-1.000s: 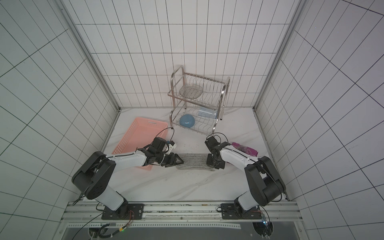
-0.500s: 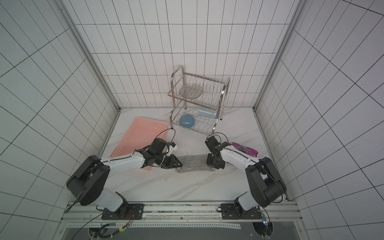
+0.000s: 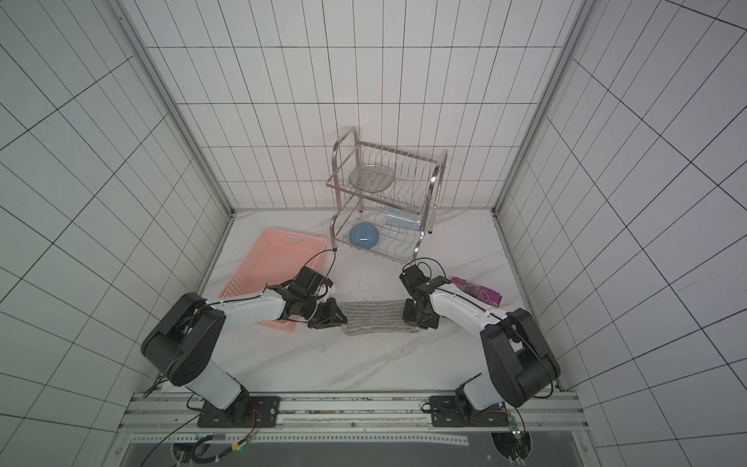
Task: Fold the square dishcloth
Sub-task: Fold the cleaning item at the center of the board.
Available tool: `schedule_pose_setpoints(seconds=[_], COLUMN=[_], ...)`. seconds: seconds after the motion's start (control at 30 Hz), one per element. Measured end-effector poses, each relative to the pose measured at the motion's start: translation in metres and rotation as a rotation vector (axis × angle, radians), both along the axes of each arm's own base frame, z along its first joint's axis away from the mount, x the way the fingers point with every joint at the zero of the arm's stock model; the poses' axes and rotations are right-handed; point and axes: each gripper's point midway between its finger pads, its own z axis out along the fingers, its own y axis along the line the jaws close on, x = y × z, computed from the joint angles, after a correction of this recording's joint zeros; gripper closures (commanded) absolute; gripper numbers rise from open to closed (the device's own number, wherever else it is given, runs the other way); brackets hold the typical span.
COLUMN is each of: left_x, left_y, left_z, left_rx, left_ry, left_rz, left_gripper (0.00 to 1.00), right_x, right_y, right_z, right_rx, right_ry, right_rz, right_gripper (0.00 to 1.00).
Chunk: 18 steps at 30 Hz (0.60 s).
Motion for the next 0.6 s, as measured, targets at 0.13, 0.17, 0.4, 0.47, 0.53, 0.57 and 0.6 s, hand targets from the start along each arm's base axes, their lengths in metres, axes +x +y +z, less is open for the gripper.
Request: schedule_pose_setpoints(seconds=[0.13, 0.17, 0.4, 0.47, 0.53, 0.57, 0.6], left_x=[0.002, 0.002, -0.013, -0.017, -0.018, -0.017, -0.017], left_y=[0.001, 0.000, -0.014, -0.017, -0.017, -0.015, -0.014], left_z=[-0.002, -0.002, 0.017, 0.026, 0.030, 0.031, 0.030], left_rx=[0.018, 0.018, -0.004, -0.010, -0.007, 0.000, 0.011], left_ry=[-0.014, -0.014, -0.053, -0.073, -0.089, -0.094, -0.095], left_rz=[0.008, 0.007, -0.049, -0.056, -0.053, -0.050, -0.043], left_gripper=[0.62, 0.61, 0.55, 0.48, 0.46, 0.45, 0.45], right_x=[0.000, 0.000, 0.000, 0.000, 0.000, 0.000, 0.000], right_y=[0.000, 0.000, 0.000, 0.000, 0.000, 0.000, 0.000], right_z=[0.000, 0.000, 0.000, 0.000, 0.000, 0.000, 0.000], right_rx=[0.000, 0.000, 0.000, 0.000, 0.001, 0.001, 0.001], right_ry=[0.000, 0.000, 0.000, 0.000, 0.000, 0.000, 0.000], right_rz=[0.000, 0.000, 0.001, 0.001, 0.001, 0.001, 0.001], right_gripper=[0.86, 0.86, 0.86, 0.86, 0.86, 0.86, 0.86])
